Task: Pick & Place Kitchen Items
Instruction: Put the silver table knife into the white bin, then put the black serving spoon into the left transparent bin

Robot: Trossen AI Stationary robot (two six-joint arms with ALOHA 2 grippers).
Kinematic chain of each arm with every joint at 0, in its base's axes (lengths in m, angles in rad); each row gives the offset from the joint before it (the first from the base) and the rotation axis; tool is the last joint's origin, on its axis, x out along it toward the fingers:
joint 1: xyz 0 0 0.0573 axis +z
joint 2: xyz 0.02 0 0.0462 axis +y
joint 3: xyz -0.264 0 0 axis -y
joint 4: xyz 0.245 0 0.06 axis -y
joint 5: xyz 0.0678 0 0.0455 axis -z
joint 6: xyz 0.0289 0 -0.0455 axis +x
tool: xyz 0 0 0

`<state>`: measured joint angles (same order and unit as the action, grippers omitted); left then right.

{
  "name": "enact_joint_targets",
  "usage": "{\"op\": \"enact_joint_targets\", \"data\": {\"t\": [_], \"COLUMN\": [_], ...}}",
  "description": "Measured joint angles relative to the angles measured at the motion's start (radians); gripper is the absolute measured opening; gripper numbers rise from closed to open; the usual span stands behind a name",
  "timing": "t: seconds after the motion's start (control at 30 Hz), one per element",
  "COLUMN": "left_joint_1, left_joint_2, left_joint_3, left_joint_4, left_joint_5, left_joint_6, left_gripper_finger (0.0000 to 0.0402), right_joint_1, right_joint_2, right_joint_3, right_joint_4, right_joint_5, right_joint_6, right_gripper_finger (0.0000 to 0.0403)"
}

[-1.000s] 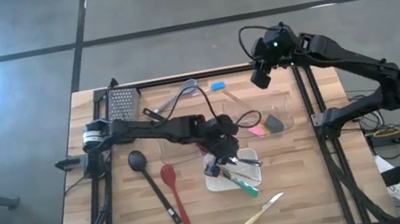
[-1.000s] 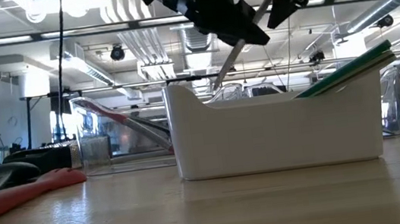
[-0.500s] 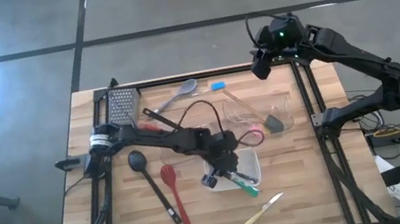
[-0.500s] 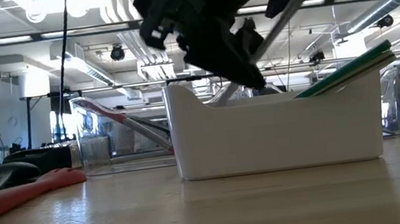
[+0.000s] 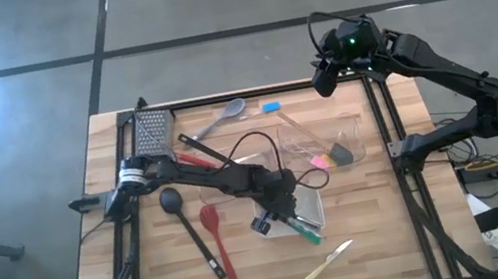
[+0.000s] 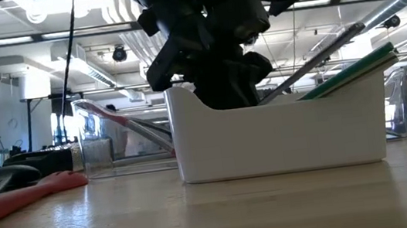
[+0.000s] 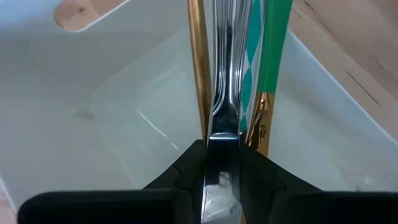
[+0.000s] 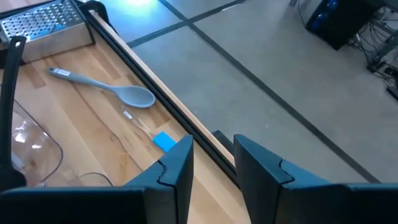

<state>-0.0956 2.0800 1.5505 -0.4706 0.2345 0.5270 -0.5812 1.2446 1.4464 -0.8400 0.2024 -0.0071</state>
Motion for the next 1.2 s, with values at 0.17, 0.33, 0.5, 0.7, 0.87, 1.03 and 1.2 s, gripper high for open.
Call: {"op": "enact_joint_targets", "data": {"t": [0.17,0.33,0.5,0.7,0.87,1.03,1.2], "left_joint_1": [0.0,0.0,0.0,-0.002,-0.002,0.0,-0.001], "left_joint_2": [0.005,0.006,0.007,0.009,-0.021,-0.105,-0.229], "left_joint_3": [0.0,0.0,-0.001,-0.002,0.001,0.032,0.031], "left_joint_4": [0.003,0.009,0.01,0.008,-0.029,-0.104,-0.163], "left_joint_5": [0.016,0.045,0.049,0.053,0.05,0.041,-0.001], "left_joint_6": [-0.002,-0.008,-0.008,-0.014,-0.028,-0.046,-0.065], "left_gripper_finger": [0.0071,0.0071,0.0103,0.0211,0.0237,0.0235,0.0235], "right_joint_1": [0.0,-0.001,0.0,0.0,0.0,0.0,0.0], "right_joint_2": [0.0,0.0,0.0,0.0,0.0,0.0,0.0], "right_joint_3": [0.0,0.0,0.0,0.0,0.0,0.0,0.0], "right_joint_4": [0.0,0.0,0.0,0.0,-0.001,-0.001,-0.011], "right_joint_5": [0.0,0.0,0.0,0.0,0.0,0.001,0.0], "right_joint_6": [-0.015,-0.022,-0.021,-0.021,-0.022,-0.019,-0.018], "right_gripper_finger": [0.0098,0.0093,0.0099,0.0101,0.0092,0.0086,0.0091]}}
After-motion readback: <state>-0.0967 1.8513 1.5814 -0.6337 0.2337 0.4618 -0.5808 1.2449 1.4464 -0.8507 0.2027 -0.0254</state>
